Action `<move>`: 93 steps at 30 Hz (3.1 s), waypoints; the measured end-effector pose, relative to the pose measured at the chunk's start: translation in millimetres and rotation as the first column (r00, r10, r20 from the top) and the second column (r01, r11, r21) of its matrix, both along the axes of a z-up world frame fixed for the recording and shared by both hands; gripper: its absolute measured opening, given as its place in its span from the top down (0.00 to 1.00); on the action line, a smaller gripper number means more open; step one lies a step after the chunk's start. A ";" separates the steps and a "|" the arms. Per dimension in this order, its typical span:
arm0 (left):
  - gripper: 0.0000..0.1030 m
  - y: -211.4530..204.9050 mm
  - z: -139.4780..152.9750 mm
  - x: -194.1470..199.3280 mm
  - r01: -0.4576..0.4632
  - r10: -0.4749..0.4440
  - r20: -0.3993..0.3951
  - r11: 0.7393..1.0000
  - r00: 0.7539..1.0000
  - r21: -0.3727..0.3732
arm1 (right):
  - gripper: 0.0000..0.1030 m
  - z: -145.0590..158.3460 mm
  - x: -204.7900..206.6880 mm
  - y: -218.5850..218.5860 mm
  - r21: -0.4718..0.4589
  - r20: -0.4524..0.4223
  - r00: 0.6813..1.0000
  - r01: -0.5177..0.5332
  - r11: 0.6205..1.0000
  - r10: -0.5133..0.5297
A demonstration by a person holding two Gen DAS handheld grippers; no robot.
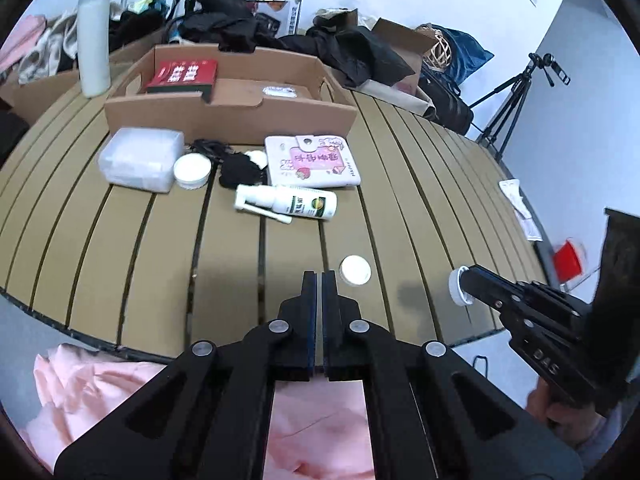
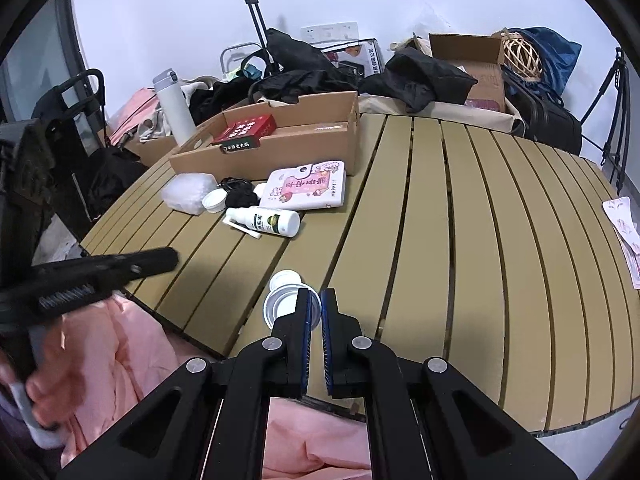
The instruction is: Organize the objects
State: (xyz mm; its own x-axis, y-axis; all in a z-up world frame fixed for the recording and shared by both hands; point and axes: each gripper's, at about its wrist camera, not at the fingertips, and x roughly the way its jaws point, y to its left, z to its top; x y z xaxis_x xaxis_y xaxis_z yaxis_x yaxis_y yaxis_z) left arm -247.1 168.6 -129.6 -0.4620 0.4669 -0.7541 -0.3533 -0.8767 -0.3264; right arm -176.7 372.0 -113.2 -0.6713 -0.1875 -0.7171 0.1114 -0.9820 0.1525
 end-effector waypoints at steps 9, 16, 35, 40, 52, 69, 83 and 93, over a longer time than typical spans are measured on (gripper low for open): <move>0.48 99.0 -36.1 -1.5 0.239 -0.253 -0.044 0.949 0.966 -0.205 | 0.95 -3.3 -7.9 16.7 -0.029 0.021 0.998 0.057 0.998 -0.056; 0.99 121.5 -63.0 -19.6 0.218 -0.231 -0.005 0.925 0.973 -0.312 | 0.94 -3.1 -0.4 43.4 -0.047 0.034 0.994 0.106 0.993 -0.105; 0.80 105.5 -42.5 -51.5 0.200 -0.193 0.082 0.976 0.978 -0.082 | 0.95 -18.4 3.2 49.1 -0.088 0.075 0.989 0.136 0.987 -0.129; 0.81 138.7 -54.7 -68.6 0.243 -0.228 0.111 0.959 0.967 -0.146 | 0.94 -16.0 7.3 54.4 -0.097 0.063 0.990 0.136 0.986 -0.130; 0.95 136.5 -36.1 -28.4 0.291 -0.285 0.058 0.939 0.957 -0.183 | 0.94 -21.4 9.3 57.7 -0.118 0.074 0.989 0.140 0.983 -0.131; 0.95 -7.0 130.3 -189.5 -0.006 -0.001 -0.079 0.996 0.997 -0.093 | 0.95 126.5 -148.3 -8.6 -0.065 -0.156 0.978 -0.151 0.986 0.139; 0.62 31.9 -18.3 -392.5 -0.049 0.078 0.110 0.968 0.991 -0.246 | 0.94 -40.2 -451.6 -42.5 -0.065 0.312 0.950 0.038 0.997 -0.016; 0.23 -8.2 37.5 -357.9 -0.118 0.135 0.024 0.930 0.991 -0.347 | 0.29 -2.7 -432.6 -29.0 -0.112 0.273 0.962 0.020 0.994 0.011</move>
